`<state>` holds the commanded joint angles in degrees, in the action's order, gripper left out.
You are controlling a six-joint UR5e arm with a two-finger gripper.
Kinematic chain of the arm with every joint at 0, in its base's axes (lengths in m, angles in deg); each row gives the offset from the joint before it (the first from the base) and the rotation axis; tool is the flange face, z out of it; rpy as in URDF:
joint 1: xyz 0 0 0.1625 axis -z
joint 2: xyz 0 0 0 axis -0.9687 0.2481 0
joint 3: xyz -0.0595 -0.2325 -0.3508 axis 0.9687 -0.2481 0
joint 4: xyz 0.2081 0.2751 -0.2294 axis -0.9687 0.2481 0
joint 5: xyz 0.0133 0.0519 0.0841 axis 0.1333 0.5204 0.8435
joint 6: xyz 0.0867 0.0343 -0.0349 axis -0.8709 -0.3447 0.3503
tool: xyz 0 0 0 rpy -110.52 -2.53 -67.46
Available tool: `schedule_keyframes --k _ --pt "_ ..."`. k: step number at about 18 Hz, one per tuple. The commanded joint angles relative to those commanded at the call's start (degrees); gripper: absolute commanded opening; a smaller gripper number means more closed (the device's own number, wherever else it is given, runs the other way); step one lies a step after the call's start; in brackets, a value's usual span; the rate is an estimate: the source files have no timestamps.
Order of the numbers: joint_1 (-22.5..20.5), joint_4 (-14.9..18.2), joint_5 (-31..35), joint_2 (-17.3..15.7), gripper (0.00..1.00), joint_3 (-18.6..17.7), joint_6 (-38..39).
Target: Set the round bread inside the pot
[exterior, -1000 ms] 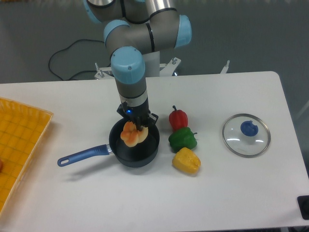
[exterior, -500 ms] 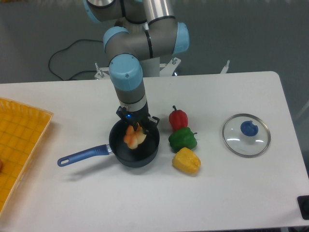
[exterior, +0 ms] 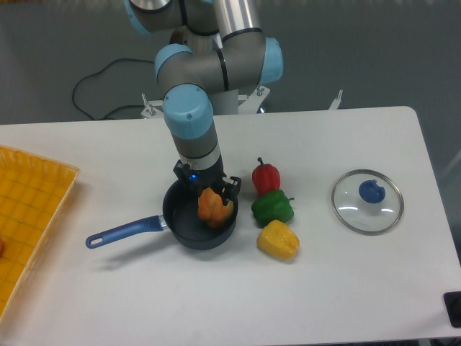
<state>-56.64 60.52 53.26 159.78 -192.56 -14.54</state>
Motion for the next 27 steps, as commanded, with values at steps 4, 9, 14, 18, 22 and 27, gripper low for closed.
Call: schedule_keyframes --k 4,9,14,18,22,27 --pt "-1.1 0.2 0.9 0.0 1.0 0.5 -0.3" --pt "-7.0 0.2 1.7 -0.1 1.0 1.8 -0.8" --pt "-13.5 0.4 -1.2 3.1 1.0 6.1 -6.7" --pt "-17.8 0.6 -1.2 3.3 1.0 6.9 -15.4" --pt "-22.4 0.6 -1.3 3.7 1.0 7.4 -29.4" --pt "-27.0 1.0 -1.3 5.4 1.0 8.1 -46.7"
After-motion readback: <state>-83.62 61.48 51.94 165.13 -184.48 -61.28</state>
